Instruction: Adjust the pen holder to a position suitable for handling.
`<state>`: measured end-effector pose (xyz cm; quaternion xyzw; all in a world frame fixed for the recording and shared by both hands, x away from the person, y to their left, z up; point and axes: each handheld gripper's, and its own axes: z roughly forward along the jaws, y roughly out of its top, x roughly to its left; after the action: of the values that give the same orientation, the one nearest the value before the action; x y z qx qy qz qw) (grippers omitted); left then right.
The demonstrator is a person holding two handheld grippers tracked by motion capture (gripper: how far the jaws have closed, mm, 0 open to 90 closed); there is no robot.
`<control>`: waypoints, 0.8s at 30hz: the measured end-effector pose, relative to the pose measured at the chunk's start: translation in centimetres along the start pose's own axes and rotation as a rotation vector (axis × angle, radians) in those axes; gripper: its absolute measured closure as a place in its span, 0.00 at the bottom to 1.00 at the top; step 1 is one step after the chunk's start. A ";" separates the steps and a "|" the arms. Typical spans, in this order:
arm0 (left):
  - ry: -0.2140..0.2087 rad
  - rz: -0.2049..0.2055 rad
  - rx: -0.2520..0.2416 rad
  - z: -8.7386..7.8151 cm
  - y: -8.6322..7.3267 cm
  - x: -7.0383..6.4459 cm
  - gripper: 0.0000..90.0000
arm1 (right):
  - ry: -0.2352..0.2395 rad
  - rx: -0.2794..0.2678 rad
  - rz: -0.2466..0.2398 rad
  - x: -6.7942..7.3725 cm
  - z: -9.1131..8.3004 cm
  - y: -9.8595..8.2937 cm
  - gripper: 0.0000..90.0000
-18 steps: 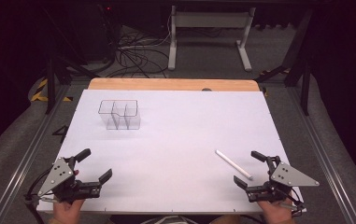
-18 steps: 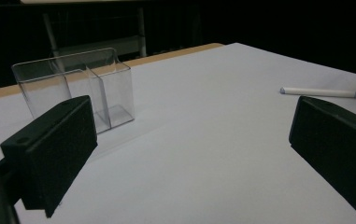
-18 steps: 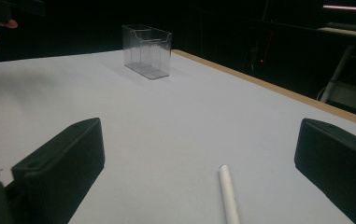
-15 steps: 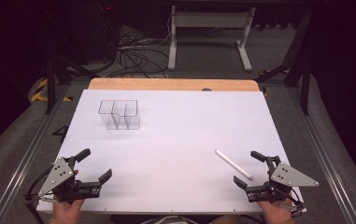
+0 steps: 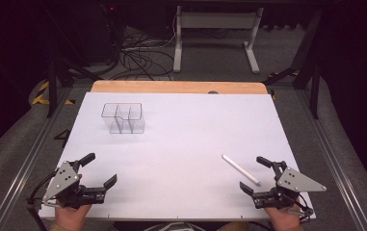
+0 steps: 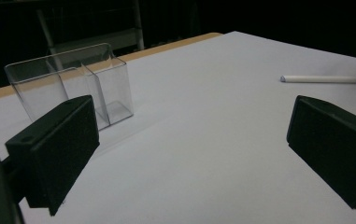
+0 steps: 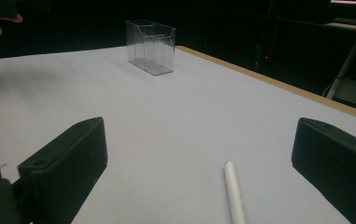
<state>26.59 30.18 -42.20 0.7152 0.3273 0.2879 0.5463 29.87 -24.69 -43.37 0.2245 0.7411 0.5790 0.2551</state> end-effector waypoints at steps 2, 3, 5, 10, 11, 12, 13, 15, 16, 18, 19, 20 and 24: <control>-0.003 -0.004 0.001 0.0 0.1 0.1 0.04 | 0.002 -0.001 -0.002 0.0 0.0 0.0 0.05; -0.008 -0.021 -0.005 0.0 0.2 0.0 0.04 | 0.002 0.000 -0.001 0.1 0.0 0.0 0.05; -0.018 -0.017 -0.001 0.0 0.4 0.1 0.04 | 0.002 0.000 0.003 0.1 -0.1 0.0 0.05; -0.028 -0.020 0.013 0.5 0.9 0.3 0.04 | 0.006 -0.002 0.012 -0.1 -0.1 -0.1 0.05; -0.033 -0.014 0.020 0.5 1.1 0.4 0.04 | 0.007 -0.001 0.018 -0.1 -0.1 -0.1 0.05; -0.039 -0.014 0.026 0.7 1.2 0.5 0.04 | 0.005 0.003 0.018 -0.1 -0.1 -0.2 0.05; -0.041 -0.021 0.025 0.8 1.3 0.6 0.04 | 0.003 0.005 0.018 -0.1 -0.1 -0.2 0.05; -0.044 -0.024 0.038 1.1 1.6 0.8 0.04 | 0.003 0.006 0.017 -0.1 -0.1 -0.2 0.05; -0.044 -0.024 0.038 1.1 1.6 0.8 0.04 | 0.003 0.006 0.017 -0.1 -0.1 -0.2 0.05; -0.051 -0.031 0.042 1.3 1.9 1.1 0.04 | 0.000 0.006 0.012 -0.2 -0.1 -0.2 0.05; -0.057 -0.041 0.038 1.6 2.1 1.3 0.04 | 0.000 0.010 0.022 -0.3 -0.2 -0.3 0.05; -0.061 -0.039 0.043 1.6 2.3 1.4 0.04 | -0.002 0.007 0.019 -0.4 -0.2 -0.3 0.05; -0.069 -0.025 0.046 2.0 2.9 1.8 0.04 | -0.004 0.005 0.035 -0.6 -0.3 -0.4 0.05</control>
<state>29.71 29.88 -39.77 0.7329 0.3237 0.2488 0.5443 30.09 -25.41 -43.66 0.2390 0.7382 0.5810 0.2459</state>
